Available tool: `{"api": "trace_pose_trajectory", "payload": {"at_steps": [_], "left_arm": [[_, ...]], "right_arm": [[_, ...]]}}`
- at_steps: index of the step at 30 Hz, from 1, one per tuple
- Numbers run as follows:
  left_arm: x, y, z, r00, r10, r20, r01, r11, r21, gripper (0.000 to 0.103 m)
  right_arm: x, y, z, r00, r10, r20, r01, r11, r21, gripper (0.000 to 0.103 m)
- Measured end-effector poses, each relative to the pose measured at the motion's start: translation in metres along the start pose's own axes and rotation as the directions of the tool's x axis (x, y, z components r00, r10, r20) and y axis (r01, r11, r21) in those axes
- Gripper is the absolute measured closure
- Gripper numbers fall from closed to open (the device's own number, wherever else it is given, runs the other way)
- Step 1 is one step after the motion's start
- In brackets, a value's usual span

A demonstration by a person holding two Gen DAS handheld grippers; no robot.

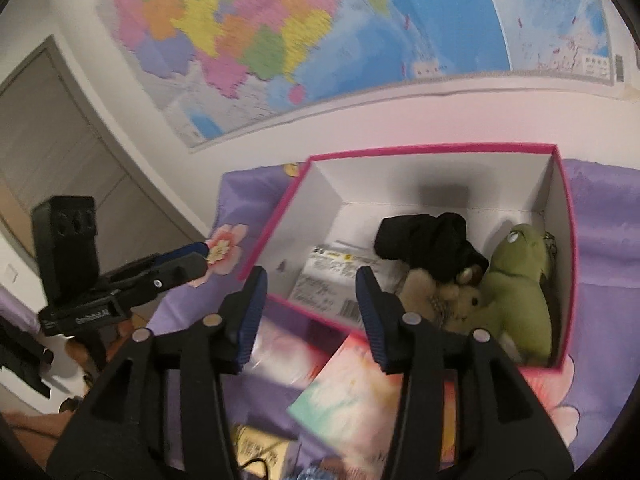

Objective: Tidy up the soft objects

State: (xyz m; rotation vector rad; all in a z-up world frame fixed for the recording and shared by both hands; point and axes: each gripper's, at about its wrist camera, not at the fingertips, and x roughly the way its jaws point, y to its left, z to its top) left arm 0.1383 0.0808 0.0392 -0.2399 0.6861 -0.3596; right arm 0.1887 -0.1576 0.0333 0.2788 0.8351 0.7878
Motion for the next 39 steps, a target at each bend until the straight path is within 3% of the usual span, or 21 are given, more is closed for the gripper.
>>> {"api": "trace_pose_trajectory", "payload": {"at_steps": [5,11,15,20,26,34,37,39], "left_arm": [[-0.023,-0.016,-0.026,0.998,-0.067,0.017,0.066,0.997,0.032,0.05],[-0.024,-0.043,-0.061,0.992,-0.117,-0.048,0.12,0.989,0.083,0.05],[-0.011,-0.063,-0.083,0.98,-0.162,-0.12,0.176,0.978,0.115,0.05],[0.011,-0.077,-0.105,0.962,-0.173,-0.211,0.202,0.972,0.123,0.05],[0.024,-0.081,-0.118,0.951,-0.174,-0.254,0.21,0.97,0.12,0.05],[0.032,-0.083,-0.126,0.944,-0.173,-0.282,0.211,0.971,0.112,0.05],[0.035,-0.084,-0.128,0.939,-0.179,-0.294,0.219,0.969,0.111,0.05],[0.036,-0.084,-0.129,0.937,-0.18,-0.3,0.222,0.969,0.111,0.05]], "right_arm": [[-0.038,0.019,-0.016,0.998,0.043,0.037,-0.041,0.998,-0.057,0.055],[-0.063,0.03,-0.05,0.999,0.053,0.014,-0.051,0.993,-0.102,0.054],[-0.067,0.024,-0.077,0.999,0.009,-0.032,-0.012,0.995,-0.096,0.054],[-0.059,0.014,-0.112,0.992,-0.032,-0.122,0.023,0.997,-0.08,0.054],[-0.033,0.005,-0.151,0.967,-0.083,-0.243,0.068,0.995,-0.07,0.054],[-0.022,0.001,-0.17,0.963,-0.099,-0.25,0.084,0.994,-0.067,0.054],[-0.02,0.005,-0.174,0.963,-0.13,-0.237,0.109,0.989,-0.101,0.066],[-0.017,0.006,-0.174,0.96,-0.155,-0.235,0.128,0.984,-0.126,0.082]]}}
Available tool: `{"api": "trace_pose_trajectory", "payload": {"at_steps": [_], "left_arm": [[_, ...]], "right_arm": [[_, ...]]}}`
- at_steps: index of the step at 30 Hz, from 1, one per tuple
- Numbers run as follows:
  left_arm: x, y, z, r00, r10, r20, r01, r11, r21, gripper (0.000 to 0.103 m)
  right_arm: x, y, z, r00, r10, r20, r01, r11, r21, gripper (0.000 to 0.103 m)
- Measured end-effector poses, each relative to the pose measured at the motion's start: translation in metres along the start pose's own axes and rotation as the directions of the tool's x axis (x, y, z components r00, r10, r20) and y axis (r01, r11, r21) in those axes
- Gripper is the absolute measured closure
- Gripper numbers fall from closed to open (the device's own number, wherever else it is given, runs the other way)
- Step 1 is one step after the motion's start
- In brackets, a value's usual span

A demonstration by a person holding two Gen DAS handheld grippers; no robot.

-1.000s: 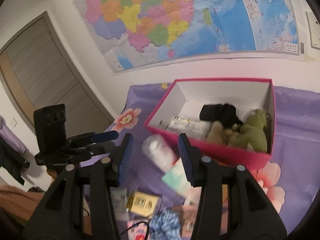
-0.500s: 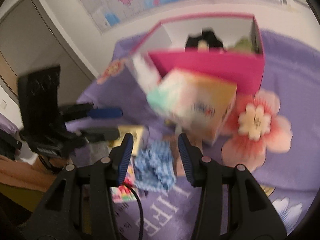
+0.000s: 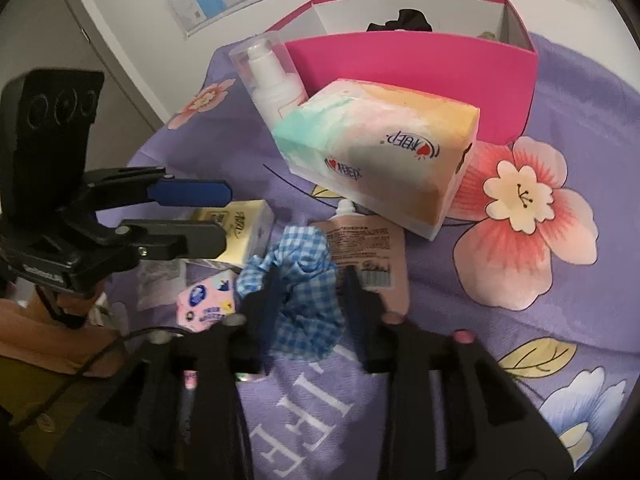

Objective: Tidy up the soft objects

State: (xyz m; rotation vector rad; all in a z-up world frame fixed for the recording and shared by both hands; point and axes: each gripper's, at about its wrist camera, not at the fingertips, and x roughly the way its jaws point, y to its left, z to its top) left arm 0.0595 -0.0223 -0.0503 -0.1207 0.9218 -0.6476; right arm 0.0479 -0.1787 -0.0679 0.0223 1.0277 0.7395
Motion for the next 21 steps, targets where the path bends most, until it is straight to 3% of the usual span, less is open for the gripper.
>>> {"api": "trace_pose_trajectory", "payload": {"at_steps": [2,15,19,21], "left_arm": [[0.001,0.0,0.0,1.0,-0.005,-0.006,0.005,1.0,0.003,0.05],[0.008,-0.01,0.007,0.995,-0.091,-0.027,0.092,0.995,0.046,0.05],[0.006,-0.012,0.016,0.984,-0.178,-0.009,0.178,0.983,0.052,0.05],[0.003,-0.016,0.023,0.982,-0.189,0.006,0.188,0.98,0.068,0.05]], "right_arm": [[0.0,-0.002,0.0,1.0,0.004,0.003,-0.004,1.0,0.003,0.09],[-0.056,0.003,0.011,0.98,0.121,0.156,-0.12,0.993,-0.017,0.093],[-0.068,0.009,0.024,0.973,0.124,0.193,-0.117,0.992,-0.048,0.094],[-0.075,0.009,0.029,0.969,0.128,0.211,-0.119,0.991,-0.054,0.094]]}}
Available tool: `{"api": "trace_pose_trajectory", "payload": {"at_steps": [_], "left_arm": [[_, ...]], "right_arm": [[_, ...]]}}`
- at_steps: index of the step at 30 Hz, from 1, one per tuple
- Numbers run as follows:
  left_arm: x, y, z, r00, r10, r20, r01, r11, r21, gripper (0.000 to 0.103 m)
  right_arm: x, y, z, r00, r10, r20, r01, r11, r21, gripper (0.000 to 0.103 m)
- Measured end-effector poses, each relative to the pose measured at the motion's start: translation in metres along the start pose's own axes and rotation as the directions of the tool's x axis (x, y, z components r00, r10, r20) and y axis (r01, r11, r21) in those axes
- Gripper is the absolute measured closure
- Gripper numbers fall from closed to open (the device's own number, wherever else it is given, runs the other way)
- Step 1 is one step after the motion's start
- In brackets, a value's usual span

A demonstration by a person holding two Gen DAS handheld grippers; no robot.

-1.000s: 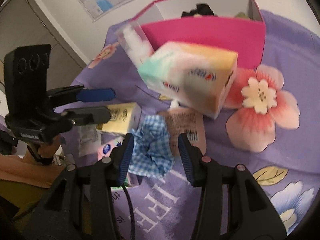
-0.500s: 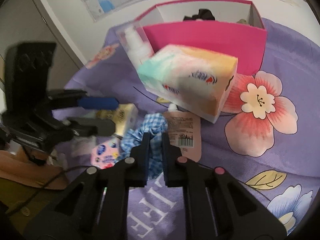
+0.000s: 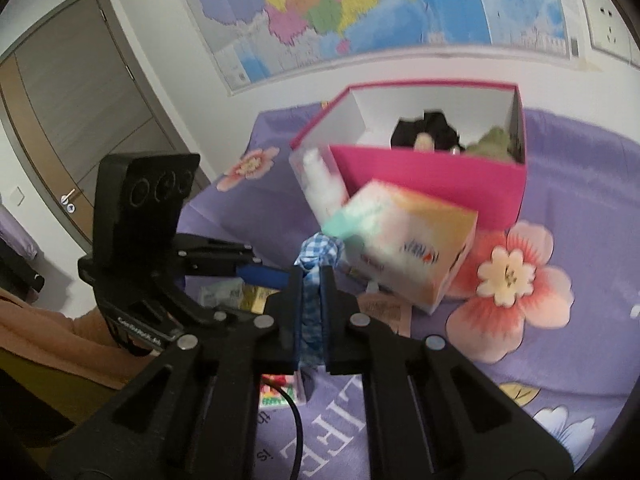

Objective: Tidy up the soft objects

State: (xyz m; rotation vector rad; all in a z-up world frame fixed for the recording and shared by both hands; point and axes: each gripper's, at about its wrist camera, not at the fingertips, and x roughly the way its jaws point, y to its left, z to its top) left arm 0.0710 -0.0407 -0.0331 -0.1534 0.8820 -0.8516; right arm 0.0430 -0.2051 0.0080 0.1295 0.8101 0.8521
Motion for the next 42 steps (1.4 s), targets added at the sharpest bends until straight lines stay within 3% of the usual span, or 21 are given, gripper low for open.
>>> {"api": "trace_pose_trajectory", "payload": {"at_steps": [9,16,25,35,38,42], "left_arm": [[-0.014,-0.003,0.049,0.996,0.01,0.088,-0.012,1.0,0.025,0.062],[-0.018,0.004,0.094,0.987,0.097,0.129,-0.1,0.995,0.017,0.066],[-0.031,0.033,0.131,0.966,0.211,0.147,-0.211,0.977,-0.019,0.067],[-0.025,0.078,0.143,0.936,0.338,0.102,-0.329,0.939,-0.098,0.067],[-0.021,0.089,0.144,0.923,0.376,0.085,-0.365,0.923,-0.119,0.067],[-0.015,0.102,0.141,0.91,0.414,0.038,-0.403,0.901,-0.163,0.067]], "right_arm": [[-0.017,-0.011,0.046,0.994,-0.007,0.107,0.01,0.999,-0.033,0.094],[-0.022,-0.034,0.085,0.986,0.009,0.167,-0.007,1.0,-0.015,0.094],[0.013,-0.052,0.129,0.981,0.043,0.191,-0.045,0.999,0.01,0.094],[0.079,-0.07,0.157,0.99,0.059,0.131,-0.067,0.996,0.057,0.094],[0.097,-0.073,0.159,0.994,0.041,0.098,-0.047,0.997,0.065,0.093],[0.121,-0.076,0.157,0.998,-0.041,0.049,0.038,0.997,0.068,0.09]]}}
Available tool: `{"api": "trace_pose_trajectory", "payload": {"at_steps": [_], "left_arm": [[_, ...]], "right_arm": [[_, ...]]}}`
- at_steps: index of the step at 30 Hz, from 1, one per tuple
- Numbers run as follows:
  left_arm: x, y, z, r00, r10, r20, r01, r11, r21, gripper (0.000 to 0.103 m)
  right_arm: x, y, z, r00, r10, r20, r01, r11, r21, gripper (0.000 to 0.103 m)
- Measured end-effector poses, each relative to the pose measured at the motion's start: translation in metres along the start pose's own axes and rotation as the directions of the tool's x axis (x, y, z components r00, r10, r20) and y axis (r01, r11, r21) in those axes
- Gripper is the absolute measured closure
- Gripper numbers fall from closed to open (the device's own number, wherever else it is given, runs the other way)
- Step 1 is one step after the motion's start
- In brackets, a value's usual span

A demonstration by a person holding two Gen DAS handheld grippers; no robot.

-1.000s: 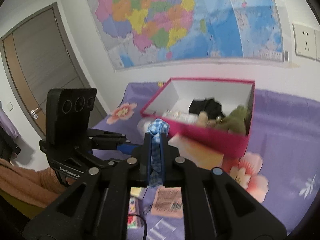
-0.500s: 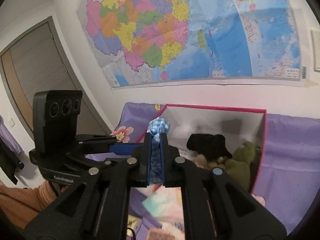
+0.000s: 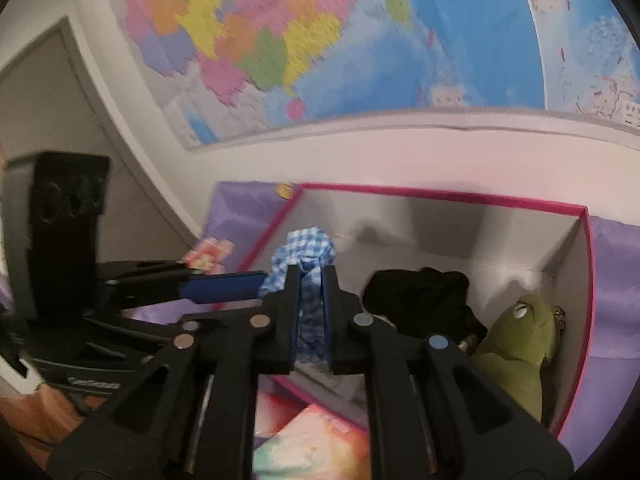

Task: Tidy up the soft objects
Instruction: 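Carry the scrunchie into the pink box and open the left tool, then move the left tool to the pink squeeze pouch and grasp it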

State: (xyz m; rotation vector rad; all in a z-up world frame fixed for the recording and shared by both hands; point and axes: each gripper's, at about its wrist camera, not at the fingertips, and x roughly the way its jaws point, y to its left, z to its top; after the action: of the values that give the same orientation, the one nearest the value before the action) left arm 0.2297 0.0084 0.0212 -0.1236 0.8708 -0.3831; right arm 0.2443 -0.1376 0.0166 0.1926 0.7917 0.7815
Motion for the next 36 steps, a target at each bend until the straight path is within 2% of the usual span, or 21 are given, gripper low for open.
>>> {"api": "trace_pose_trajectory", "payload": {"at_steps": [2,4,8,13,20,24,30,36], "left_arm": [[0.002,0.003,-0.002,1.0,0.011,-0.003,-0.011,1.0,-0.009,0.067],[0.001,0.005,-0.004,1.0,0.021,0.002,-0.021,1.0,-0.014,0.067],[-0.007,0.006,-0.008,0.999,0.022,0.026,-0.022,1.0,-0.02,0.067],[-0.035,0.003,-0.02,0.996,0.002,0.091,-0.002,1.0,-0.004,0.066],[-0.086,-0.02,-0.05,0.981,-0.053,0.186,0.042,0.997,0.063,0.063],[-0.105,-0.03,-0.07,0.974,-0.094,0.205,0.074,0.992,0.102,0.061],[-0.109,-0.045,-0.102,0.972,-0.163,0.169,0.14,0.98,0.141,0.06],[-0.074,-0.057,-0.131,0.976,-0.215,0.033,0.209,0.97,0.126,0.06]], "right_arm": [[0.009,-0.002,-0.002,0.999,-0.032,-0.033,0.032,0.999,0.006,0.086],[0.012,-0.006,-0.007,0.996,-0.077,-0.047,0.078,0.997,0.009,0.076],[-0.001,-0.012,-0.014,0.995,-0.094,-0.04,0.095,0.995,0.021,0.075],[-0.028,-0.011,-0.022,0.997,-0.072,-0.003,0.072,0.997,0.027,0.075],[-0.082,0.004,-0.045,0.999,0.011,0.042,-0.013,0.999,0.032,0.068],[-0.105,0.015,-0.06,0.998,0.035,0.055,-0.037,0.999,0.023,0.068],[-0.126,0.025,-0.096,0.998,0.058,0.018,-0.058,0.998,0.029,0.066],[-0.119,0.017,-0.141,0.996,0.035,-0.081,-0.026,0.995,0.101,0.066]]}}
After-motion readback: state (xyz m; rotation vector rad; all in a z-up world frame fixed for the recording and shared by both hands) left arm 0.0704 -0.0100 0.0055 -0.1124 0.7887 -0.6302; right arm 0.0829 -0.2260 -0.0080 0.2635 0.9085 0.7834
